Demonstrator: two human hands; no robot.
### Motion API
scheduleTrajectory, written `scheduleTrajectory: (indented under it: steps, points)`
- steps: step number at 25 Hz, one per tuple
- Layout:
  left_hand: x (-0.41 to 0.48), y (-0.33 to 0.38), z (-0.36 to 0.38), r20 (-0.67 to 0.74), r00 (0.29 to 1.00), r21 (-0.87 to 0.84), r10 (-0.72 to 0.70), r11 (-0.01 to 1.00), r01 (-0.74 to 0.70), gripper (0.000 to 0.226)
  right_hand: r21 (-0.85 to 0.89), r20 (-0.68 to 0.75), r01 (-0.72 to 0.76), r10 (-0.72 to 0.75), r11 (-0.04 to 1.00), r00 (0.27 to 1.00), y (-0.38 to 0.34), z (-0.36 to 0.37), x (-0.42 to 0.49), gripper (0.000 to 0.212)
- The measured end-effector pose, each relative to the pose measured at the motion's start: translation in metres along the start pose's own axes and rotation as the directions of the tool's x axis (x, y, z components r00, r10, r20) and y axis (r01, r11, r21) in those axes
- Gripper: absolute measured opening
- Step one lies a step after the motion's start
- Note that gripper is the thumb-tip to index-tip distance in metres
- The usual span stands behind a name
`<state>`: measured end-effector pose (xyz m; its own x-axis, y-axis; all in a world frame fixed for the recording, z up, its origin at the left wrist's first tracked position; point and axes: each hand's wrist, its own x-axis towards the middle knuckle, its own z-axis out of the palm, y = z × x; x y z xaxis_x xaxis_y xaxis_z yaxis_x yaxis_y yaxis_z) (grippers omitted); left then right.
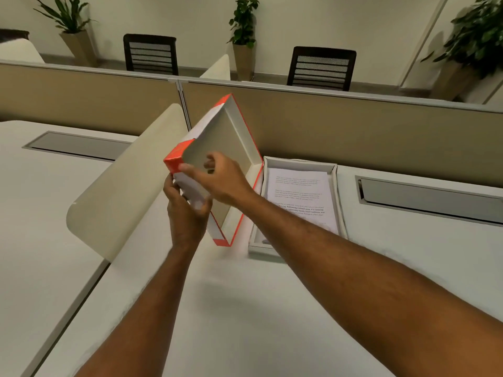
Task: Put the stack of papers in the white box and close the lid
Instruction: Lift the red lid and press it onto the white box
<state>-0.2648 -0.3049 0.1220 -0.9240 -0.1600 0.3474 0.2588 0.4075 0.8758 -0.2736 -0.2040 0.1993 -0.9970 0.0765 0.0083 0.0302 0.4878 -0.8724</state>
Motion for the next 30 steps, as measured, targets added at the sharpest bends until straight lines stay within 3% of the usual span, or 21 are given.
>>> scheduleTrajectory:
  steps: [5,7,10,12,13,15,16,18,20,24,27,30]
  points:
    - [-0.017,0.032,0.019,0.086,0.995,0.073,0.043,0.996,-0.050,0.074,0.057,-0.236,-0.006,0.019,0.998,0.971,-0.031,-0.004,0.008,0.103]
    - [-0.019,0.030,0.022,0.113,0.992,0.096,0.054,0.993,-0.065,0.080,0.036,-0.250,-0.031,0.039,0.999,0.968,-0.021,-0.015,0.004,0.099]
    - [-0.025,0.009,0.021,0.207,0.976,-0.027,0.064,0.998,-0.060,0.083,0.030,-0.287,-0.019,0.026,0.999,0.957,-0.006,-0.034,-0.006,0.084]
    - [-0.029,-0.015,0.022,0.205,0.966,-0.130,-0.156,0.974,0.185,0.080,0.090,-0.337,-0.013,0.043,0.996,0.940,0.004,-0.052,-0.014,0.076]
    - [-0.030,-0.027,0.024,0.225,0.912,-0.206,-0.343,0.898,0.389,0.081,0.140,-0.364,-0.016,0.067,0.990,0.929,0.011,-0.063,-0.017,0.068]
    - [-0.030,-0.045,0.029,0.360,0.711,-0.308,-0.605,0.642,0.702,0.081,0.239,-0.418,-0.031,0.132,0.971,0.899,0.023,-0.083,-0.024,0.052]
    - [-0.030,-0.048,0.031,0.434,0.640,-0.343,-0.634,0.541,0.768,0.078,0.295,-0.429,-0.054,0.182,0.954,0.885,0.028,-0.092,-0.027,0.051]
    - [-0.028,-0.045,0.038,0.511,0.618,-0.424,-0.597,0.451,0.786,0.063,0.404,-0.409,-0.111,0.288,0.908,0.866,0.039,-0.108,-0.032,0.062]
    - [-0.024,-0.036,0.044,0.508,0.641,-0.449,-0.576,0.459,0.767,0.049,0.468,-0.384,-0.149,0.352,0.871,0.854,0.052,-0.124,-0.038,0.063]
    - [-0.015,-0.018,0.057,0.463,0.702,-0.351,-0.542,0.615,0.706,0.033,0.605,-0.283,-0.224,0.469,0.764,0.837,0.082,-0.154,-0.054,0.051]
    - [-0.012,-0.010,0.070,0.450,0.749,-0.293,-0.487,0.711,0.639,0.041,0.558,-0.230,-0.338,0.532,0.758,0.815,0.104,-0.166,-0.064,0.045]
    - [-0.013,-0.005,0.082,0.434,0.791,-0.243,-0.432,0.789,0.564,0.041,0.498,-0.260,-0.355,0.527,0.791,0.809,0.127,-0.175,-0.074,0.039]
